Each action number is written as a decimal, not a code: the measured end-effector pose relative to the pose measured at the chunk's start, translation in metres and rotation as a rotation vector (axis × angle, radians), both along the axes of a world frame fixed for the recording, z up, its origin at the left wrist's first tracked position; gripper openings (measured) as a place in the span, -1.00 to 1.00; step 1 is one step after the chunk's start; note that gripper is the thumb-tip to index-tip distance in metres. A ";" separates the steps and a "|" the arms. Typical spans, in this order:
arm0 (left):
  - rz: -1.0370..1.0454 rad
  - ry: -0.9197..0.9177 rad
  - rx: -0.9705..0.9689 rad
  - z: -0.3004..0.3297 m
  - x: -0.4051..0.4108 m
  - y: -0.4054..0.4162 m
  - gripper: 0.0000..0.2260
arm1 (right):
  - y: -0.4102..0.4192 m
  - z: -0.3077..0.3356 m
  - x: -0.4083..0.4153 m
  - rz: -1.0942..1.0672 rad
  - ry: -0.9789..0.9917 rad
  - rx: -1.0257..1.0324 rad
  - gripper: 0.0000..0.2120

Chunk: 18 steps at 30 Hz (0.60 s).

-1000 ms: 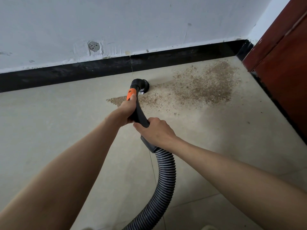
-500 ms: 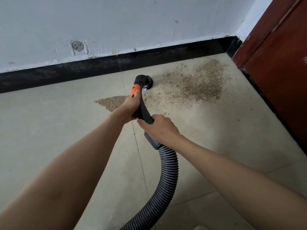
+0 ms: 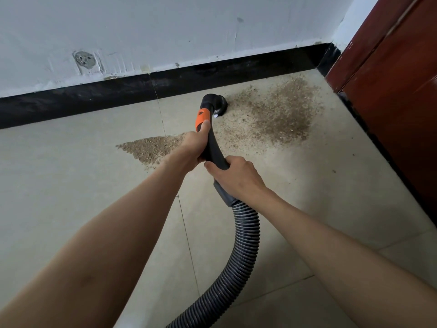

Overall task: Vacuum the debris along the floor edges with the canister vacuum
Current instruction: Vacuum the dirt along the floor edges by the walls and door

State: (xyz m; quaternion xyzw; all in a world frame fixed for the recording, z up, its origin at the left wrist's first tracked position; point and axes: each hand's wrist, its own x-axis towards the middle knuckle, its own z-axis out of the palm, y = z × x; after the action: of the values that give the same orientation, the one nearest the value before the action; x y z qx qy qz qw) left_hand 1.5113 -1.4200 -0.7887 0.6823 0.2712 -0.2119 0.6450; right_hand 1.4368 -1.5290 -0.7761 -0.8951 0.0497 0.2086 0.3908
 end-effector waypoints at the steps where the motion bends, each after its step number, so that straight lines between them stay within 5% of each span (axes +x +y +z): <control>1: -0.002 0.003 0.005 -0.001 0.000 0.000 -0.54 | 0.000 -0.001 -0.001 0.003 0.002 0.005 -0.63; 10: 0.103 0.027 0.000 -0.004 -0.004 0.038 -0.58 | 0.025 0.006 0.000 0.126 -0.009 -0.031 -0.63; 18: 0.262 0.101 -0.108 0.005 -0.026 0.115 -0.37 | 0.083 0.007 0.004 0.314 0.019 0.009 -0.61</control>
State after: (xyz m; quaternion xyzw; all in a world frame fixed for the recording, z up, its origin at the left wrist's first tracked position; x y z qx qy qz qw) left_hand 1.4857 -1.3050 -0.7833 0.5938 0.3785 -0.1743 0.6883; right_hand 1.4409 -1.4464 -0.7689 -0.8881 -0.0881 0.2756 0.3572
